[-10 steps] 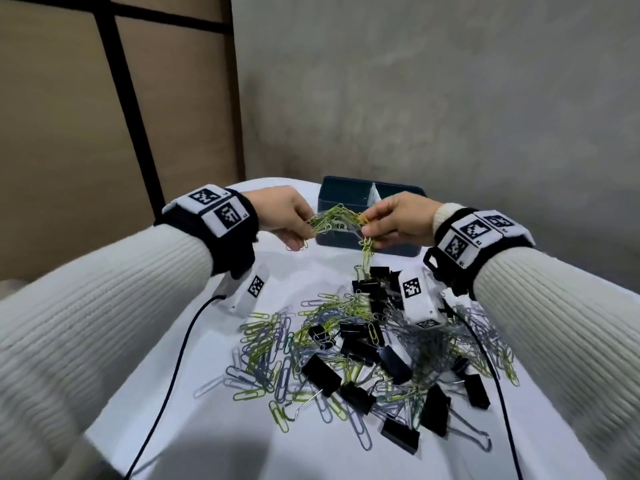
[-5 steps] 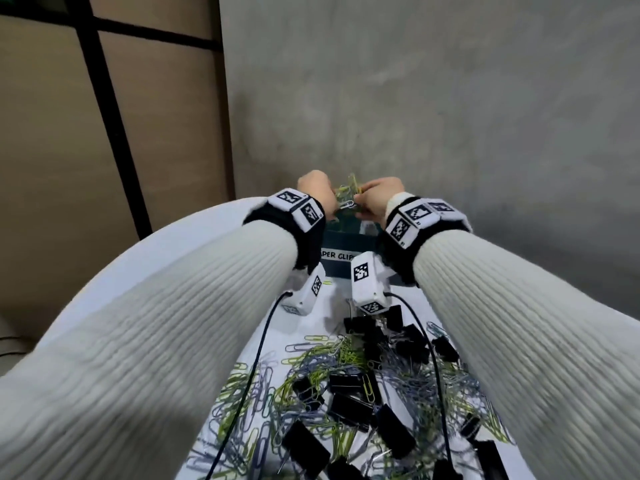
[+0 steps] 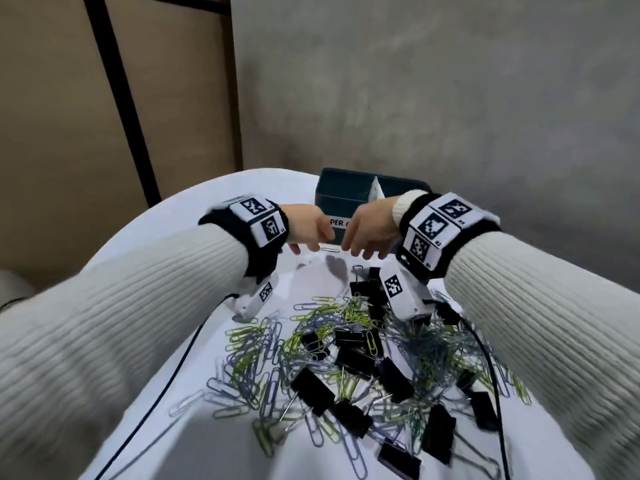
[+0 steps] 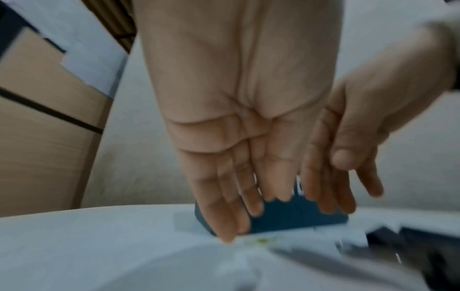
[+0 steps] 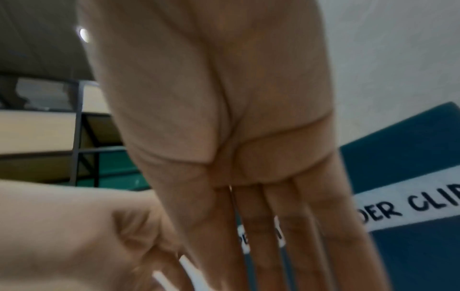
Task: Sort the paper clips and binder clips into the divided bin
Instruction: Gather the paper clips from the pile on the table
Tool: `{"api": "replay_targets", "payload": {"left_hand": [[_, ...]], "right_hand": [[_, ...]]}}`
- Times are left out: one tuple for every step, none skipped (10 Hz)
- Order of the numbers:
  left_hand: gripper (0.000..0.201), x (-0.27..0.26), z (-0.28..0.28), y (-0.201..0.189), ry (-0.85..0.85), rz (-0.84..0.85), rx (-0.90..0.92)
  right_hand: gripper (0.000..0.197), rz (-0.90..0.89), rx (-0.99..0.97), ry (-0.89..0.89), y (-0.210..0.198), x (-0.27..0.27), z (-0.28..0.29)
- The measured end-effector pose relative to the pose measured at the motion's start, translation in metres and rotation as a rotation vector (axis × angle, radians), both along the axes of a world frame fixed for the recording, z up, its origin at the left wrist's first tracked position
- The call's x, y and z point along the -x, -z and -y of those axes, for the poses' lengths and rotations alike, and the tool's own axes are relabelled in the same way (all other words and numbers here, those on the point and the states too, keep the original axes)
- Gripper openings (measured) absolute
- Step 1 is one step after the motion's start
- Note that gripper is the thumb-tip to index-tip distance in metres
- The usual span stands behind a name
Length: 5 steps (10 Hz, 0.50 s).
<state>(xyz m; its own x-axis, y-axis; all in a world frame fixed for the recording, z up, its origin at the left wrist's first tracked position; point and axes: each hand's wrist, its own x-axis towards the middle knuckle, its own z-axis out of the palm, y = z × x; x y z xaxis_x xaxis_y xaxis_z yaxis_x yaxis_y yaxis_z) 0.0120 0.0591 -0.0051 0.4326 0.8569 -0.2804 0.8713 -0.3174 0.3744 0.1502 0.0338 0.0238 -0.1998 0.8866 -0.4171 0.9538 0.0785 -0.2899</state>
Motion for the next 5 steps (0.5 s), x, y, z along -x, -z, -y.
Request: {"api": "replay_targets", "payload": {"left_hand": [[0.046, -0.018, 0.006, 0.011, 0.157, -0.312, -0.127], [0.037, -0.026, 0.022, 0.009, 0.215, -0.508, -0.087], [0.041, -0.019, 0.027, 0.01, 0.207, -0.504, -0.05], [0.047, -0.001, 0.044, 0.004, 0.213, -0.398, 0.039], [0.045, 0.024, 0.067, -0.005, 0.179, -0.274, 0.139]], "right_hand": [[0.04, 0.276, -0.057, -0.088, 0.017, 0.008, 0.013], [0.039, 0.358, -0.034, -0.14, 0.029, 0.012, 0.022], [0.041, 0.414, -0.01, -0.261, 0.028, 0.015, 0.031], [0.05, 0.359, 0.02, -0.351, 0.021, 0.016, 0.042], [0.047, 0.221, -0.029, -0.328, 0.014, 0.014, 0.051]]}}
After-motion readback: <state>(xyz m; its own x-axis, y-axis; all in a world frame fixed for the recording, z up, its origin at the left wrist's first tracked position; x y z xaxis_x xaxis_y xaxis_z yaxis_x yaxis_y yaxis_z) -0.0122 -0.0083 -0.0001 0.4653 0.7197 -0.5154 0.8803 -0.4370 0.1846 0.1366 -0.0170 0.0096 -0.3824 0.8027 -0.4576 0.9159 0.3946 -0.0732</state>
